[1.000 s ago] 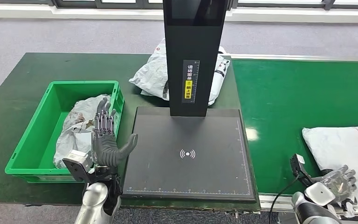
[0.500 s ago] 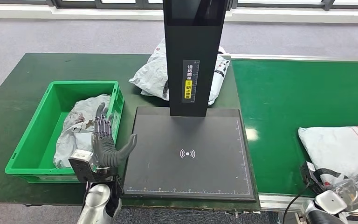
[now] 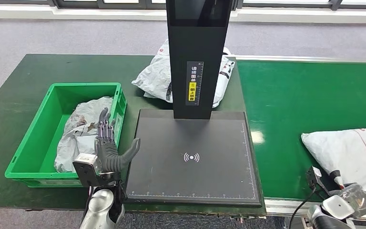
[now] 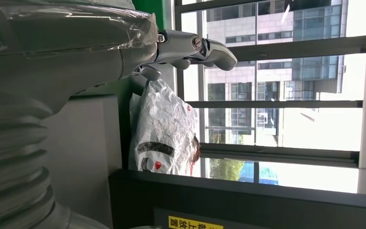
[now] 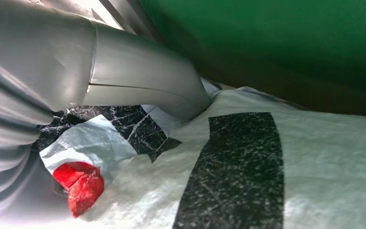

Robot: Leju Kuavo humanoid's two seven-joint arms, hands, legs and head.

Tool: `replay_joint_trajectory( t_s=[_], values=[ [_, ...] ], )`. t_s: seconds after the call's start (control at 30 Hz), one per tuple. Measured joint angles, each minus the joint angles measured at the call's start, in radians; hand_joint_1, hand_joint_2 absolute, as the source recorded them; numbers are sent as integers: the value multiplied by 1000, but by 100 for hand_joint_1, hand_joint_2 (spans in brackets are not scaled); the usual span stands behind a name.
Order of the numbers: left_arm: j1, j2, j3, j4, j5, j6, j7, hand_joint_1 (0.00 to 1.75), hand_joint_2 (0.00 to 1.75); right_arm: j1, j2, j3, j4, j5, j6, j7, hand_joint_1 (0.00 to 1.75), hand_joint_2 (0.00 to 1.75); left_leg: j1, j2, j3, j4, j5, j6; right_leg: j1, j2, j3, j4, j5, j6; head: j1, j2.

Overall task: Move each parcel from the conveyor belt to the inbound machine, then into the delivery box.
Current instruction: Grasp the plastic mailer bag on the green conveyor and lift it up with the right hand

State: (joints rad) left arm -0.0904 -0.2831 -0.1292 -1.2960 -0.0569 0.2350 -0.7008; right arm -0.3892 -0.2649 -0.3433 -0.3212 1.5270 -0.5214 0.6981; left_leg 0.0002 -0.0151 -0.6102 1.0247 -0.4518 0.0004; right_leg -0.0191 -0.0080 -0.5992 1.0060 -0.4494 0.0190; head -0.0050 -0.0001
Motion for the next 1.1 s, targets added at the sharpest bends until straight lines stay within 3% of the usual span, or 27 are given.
replay_joint_trajectory(
  t_s=[0.37,0.73,1.0,1.1],
  values=[
    [-2,0,3,24,-6,34,0,0,175,-12,72,4,-26,0,-35,-4,175,175,0,0,0,0,0,0,0,0,0,0,0,0,0,0],
    [-2,0,6,36,-10,45,0,0,175,-13,107,26,-52,0,-51,-21,175,175,0,0,0,0,0,0,0,0,0,0,0,0,0,0],
    [-1,0,15,36,-17,58,0,0,175,-24,187,26,-127,-3,-117,-314,175,175,1,2,1,0,1,-1,1,2,0,1,0,0,0,0],
    [1,0,20,38,-31,70,0,0,175,-16,248,23,-208,-40,-118,-516,175,175,2,2,0,-1,1,-2,2,3,-1,1,0,-1,0,0]
  ],
)
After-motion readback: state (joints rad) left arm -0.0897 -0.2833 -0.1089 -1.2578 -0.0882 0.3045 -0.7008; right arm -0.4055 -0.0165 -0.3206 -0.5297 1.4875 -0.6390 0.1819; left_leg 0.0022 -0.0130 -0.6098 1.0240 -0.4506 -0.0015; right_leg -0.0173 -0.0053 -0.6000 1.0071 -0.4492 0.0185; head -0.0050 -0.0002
